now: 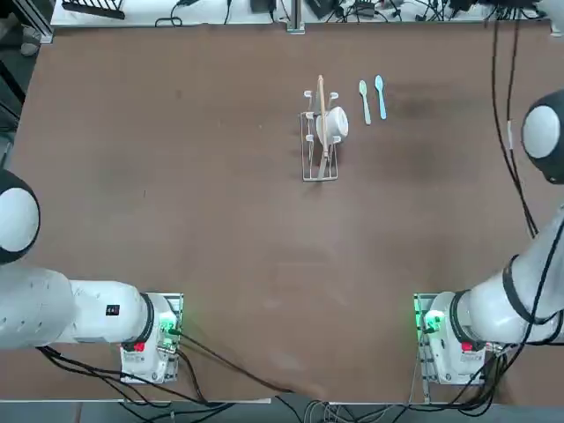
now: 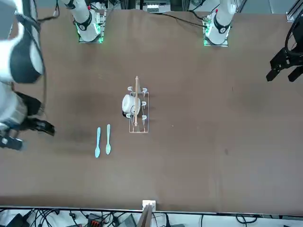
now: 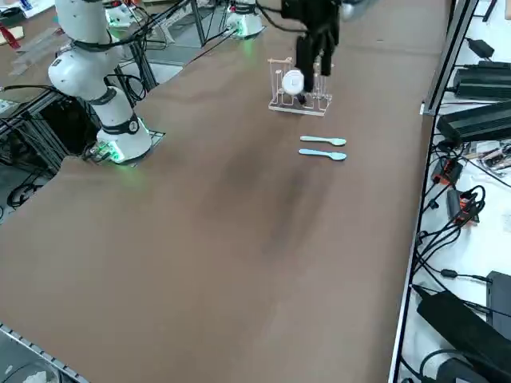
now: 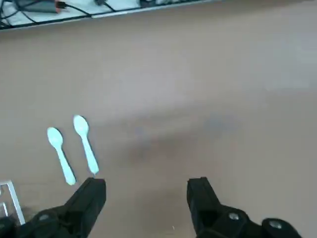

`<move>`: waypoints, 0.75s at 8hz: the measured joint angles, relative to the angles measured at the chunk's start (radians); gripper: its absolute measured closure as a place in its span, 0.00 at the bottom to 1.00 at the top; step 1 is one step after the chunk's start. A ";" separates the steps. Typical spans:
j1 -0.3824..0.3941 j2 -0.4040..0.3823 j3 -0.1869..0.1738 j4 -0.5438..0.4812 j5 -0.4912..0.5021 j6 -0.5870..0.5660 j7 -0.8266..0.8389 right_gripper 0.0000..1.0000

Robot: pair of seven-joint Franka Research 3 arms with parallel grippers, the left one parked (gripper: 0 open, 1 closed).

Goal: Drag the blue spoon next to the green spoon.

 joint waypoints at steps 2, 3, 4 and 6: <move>-0.017 -0.048 -0.009 0.028 0.000 -0.074 -0.003 0.00; -0.032 -0.080 -0.009 0.029 0.000 -0.095 -0.003 0.00; -0.045 -0.123 -0.009 -0.003 0.012 -0.116 -0.003 0.00; -0.052 -0.230 -0.007 -0.152 0.039 -0.106 -0.002 0.00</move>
